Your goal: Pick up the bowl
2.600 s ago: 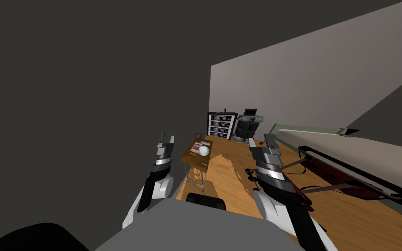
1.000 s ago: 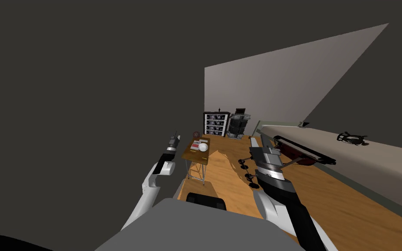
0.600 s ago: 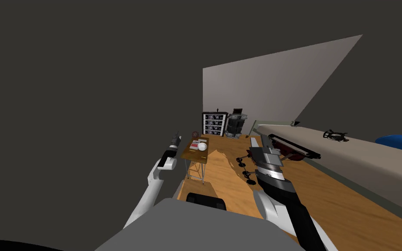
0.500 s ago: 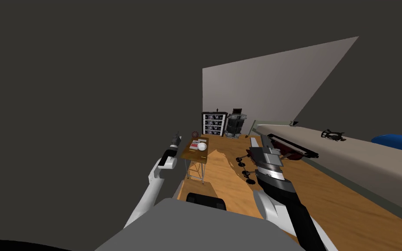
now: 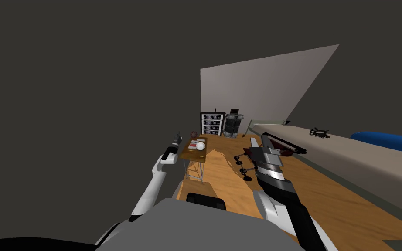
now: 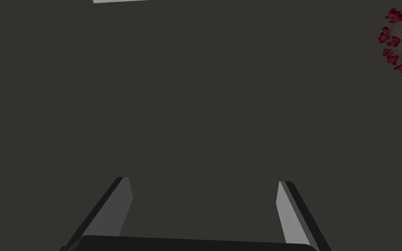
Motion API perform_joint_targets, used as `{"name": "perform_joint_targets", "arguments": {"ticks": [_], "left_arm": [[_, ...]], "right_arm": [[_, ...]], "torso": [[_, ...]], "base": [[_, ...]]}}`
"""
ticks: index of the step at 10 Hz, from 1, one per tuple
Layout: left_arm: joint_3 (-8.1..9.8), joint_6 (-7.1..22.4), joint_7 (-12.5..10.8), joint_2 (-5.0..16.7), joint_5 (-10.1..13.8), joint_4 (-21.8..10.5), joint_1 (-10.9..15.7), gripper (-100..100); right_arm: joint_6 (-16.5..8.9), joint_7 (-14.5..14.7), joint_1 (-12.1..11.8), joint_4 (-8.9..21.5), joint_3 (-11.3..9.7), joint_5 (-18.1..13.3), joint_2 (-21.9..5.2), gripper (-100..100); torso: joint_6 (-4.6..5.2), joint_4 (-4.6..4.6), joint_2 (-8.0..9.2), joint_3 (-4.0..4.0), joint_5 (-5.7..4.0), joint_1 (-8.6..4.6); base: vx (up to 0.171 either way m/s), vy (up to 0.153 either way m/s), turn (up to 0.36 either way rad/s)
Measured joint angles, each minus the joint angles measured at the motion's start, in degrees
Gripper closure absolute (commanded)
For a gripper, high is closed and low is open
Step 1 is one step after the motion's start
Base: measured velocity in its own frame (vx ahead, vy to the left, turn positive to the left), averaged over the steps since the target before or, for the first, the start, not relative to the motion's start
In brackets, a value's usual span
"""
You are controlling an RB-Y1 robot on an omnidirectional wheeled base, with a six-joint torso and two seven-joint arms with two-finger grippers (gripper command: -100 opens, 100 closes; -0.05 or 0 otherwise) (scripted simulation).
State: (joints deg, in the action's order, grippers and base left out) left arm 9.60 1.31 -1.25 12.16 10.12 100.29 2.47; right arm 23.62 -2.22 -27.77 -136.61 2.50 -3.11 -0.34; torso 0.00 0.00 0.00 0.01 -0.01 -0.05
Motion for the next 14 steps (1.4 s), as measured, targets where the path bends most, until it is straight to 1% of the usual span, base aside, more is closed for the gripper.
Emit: {"name": "perform_joint_targets", "arguments": {"ticks": [1, 2, 3, 4, 5, 6, 7, 8, 9, 10, 11, 12, 13, 14], "left_arm": [[0.19, 1.43, -0.06, -0.04, 0.07, -1.09, 0.83, -100], [0.48, 3.1, -0.13, 0.01, 0.22, -2.66, 2.2, -100], [0.54, 4.06, -0.23, 0.1, 0.36, -4.02, 2.66, -100], [0.86, 5.41, -0.51, 0.69, 0.77, -5.75, 4.02, -100], [1.06, 6.8, -0.77, 1.13, 1.08, -6.99, 4.73, -100], [1.38, 8.5, -0.84, 1.03, 1.09, -8.29, 6.01, -100], [1.42, 9.69, -0.97, 1.33, 1.35, -9.57, 6.35, -100], [1.69, 11.07, -1.22, 1.94, 1.73, -11.42, 7.94, -100], [1.91, 12.6, -1.32, 1.94, 1.71, -12.9, 8.81, -100], [2.16, 14.3, -1.55, 2.64, 2.14, -14.56, 10.17, -100], [2.2, 15.5, -1.69, 2.85, 2.34, -16.26, 10.69, -100], [2.45, 16.98, -1.83, 3.04, 2.43, -17.88, 11.89, -100], [2.64, 18.72, -1.95, 3.07, 2.41, -18.92, 12.42, -100], [2.83, 20.46, -2.13, 3.57, 2.68, -20.41, 13.7, -100]], "right_arm": [[0.0, 0.0, 0.0, 0.0, 0.0, 0.0, 0.0, 0], [0.0, 0.0, 0.0, 0.0, 0.0, 0.0, 0.0, 0], [0.0, 0.0, -0.01, 0.0, 0.0, 0.0, 0.0, 0], [0.0, 0.0, 0.0, 0.0, 0.0, 0.0, 0.0, 0], [0.0, 0.0, -0.01, 0.0, 0.0, 0.0, 0.0, 0], [0.0, 0.0, 0.0, 0.0, 0.0, 0.0, 0.0, 0], [0.0, 0.0, -0.01, 0.0, 0.0, 0.0, 0.0, 0], [0.0, 0.0, -0.01, 0.0, 0.0, 0.0, 0.0, 0], [0.0, 0.0, -0.01, 0.0, 0.0, 0.0, 0.0, 0], [0.0, 0.0, -0.01, 0.0, 0.0, 0.0, 0.0, 0], [0.0, 0.0, -0.01, 0.0, 0.0, 0.0, 0.0, 0], [0.0, 0.0, -0.01, 0.0, 0.0, 0.0, 0.0, 0], [0.0, 0.0, -0.01, 0.0, 0.0, 0.0, 0.0, 0], [0.0, 0.0, -0.01, 0.0, 0.0, 0.0, 0.0, 0]], "torso": [[-0.03, -0.01, -0.01, 0.0, 0.0, 0.0], [0.0, -0.01, -0.02, -0.01, -0.01, -0.03], [-0.03, -0.01, -0.02, -0.01, 0.0, -0.02], [-0.01, -0.01, -0.03, -0.02, -0.01, -0.06], [-0.03, -0.01, -0.04, -0.03, -0.01, -0.04], [-0.01, -0.02, -0.07, -0.04, -0.01, -0.07], [-0.04, -0.02, -0.07, -0.04, -0.01, -0.05], [-0.01, -0.02, -0.1, -0.05, -0.02, -0.09], [-0.03, -0.03, -0.09, -0.06, -0.02, -0.08], [-0.02, -0.02, -0.11, -0.06, -0.03, -0.11], [-0.04, -0.03, -0.09, -0.06, -0.02, -0.09], [-0.02, -0.02, -0.1, -0.06, -0.04, -0.17], [-0.04, -0.03, -0.09, -0.06, -0.04, -0.15], [-0.02, -0.02, -0.11, -0.06, -0.04, -0.16]], "base": [[-0.009, -0.025, -0.09], [-0.005, -0.023, -0.038], [-0.004, -0.035, -0.067], [0.002, -0.029, -0.045], [0.007, -0.033, -0.078], [0.008, -0.031, -0.038], [0.013, -0.044, -0.061], [0.013, -0.038, -0.036], [0.017, -0.046, -0.065], [0.012, -0.041, -0.043], [0.015, -0.064, -0.059], [0.016, -0.057, -0.04], [0.02, -0.056, -0.076], [0.026, -0.044, -0.028]]}}
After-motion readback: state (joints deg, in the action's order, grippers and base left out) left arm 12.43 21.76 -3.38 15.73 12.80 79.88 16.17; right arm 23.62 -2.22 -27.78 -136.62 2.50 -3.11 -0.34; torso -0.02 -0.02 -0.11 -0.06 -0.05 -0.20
